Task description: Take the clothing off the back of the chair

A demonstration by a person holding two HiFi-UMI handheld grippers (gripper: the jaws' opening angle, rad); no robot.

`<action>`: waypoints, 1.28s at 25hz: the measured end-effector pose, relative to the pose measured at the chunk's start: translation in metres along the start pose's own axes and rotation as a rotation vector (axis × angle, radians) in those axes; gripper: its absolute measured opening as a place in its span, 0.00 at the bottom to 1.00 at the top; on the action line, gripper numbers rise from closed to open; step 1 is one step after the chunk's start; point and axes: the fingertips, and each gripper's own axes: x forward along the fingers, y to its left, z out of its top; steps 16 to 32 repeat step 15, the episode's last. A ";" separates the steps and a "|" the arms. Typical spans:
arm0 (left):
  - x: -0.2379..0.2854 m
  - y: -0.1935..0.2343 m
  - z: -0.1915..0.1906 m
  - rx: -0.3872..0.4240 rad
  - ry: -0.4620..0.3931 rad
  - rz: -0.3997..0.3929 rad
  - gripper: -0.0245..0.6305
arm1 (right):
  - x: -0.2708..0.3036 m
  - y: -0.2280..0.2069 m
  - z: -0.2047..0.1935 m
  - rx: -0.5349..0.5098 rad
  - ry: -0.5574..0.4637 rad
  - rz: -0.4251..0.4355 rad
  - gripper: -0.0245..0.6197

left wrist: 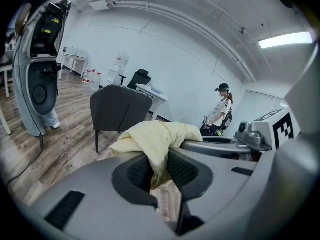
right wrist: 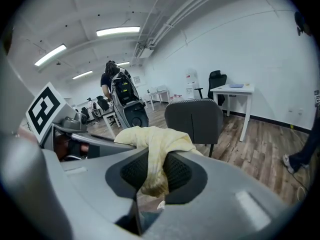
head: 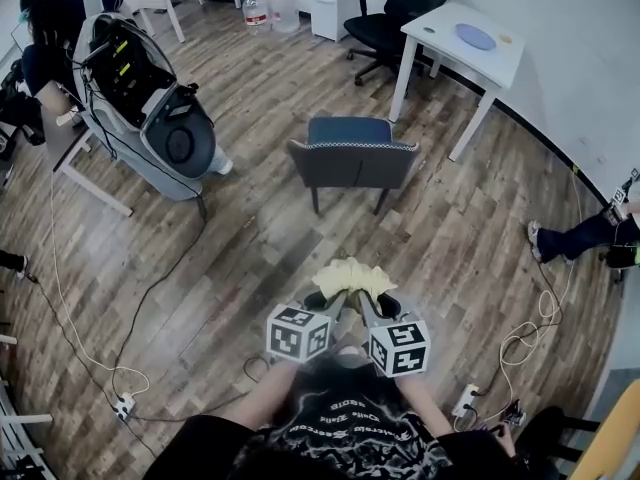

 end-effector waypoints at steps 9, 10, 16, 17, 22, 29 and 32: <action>-0.001 0.008 0.005 -0.018 -0.001 0.018 0.14 | 0.009 0.002 0.005 0.013 0.018 0.020 0.15; -0.002 0.009 0.005 -0.019 0.000 0.019 0.14 | 0.010 0.003 0.005 0.014 0.019 0.020 0.15; 0.001 0.006 0.021 -0.023 0.013 0.024 0.14 | 0.011 -0.003 0.020 0.009 0.029 0.021 0.15; 0.001 0.006 0.021 -0.023 0.013 0.024 0.14 | 0.011 -0.003 0.020 0.009 0.029 0.021 0.15; 0.001 0.006 0.021 -0.023 0.013 0.024 0.14 | 0.011 -0.003 0.020 0.009 0.029 0.021 0.15; 0.001 0.006 0.021 -0.023 0.013 0.024 0.14 | 0.011 -0.003 0.020 0.009 0.029 0.021 0.15; 0.001 0.006 0.021 -0.023 0.013 0.024 0.14 | 0.011 -0.003 0.020 0.009 0.029 0.021 0.15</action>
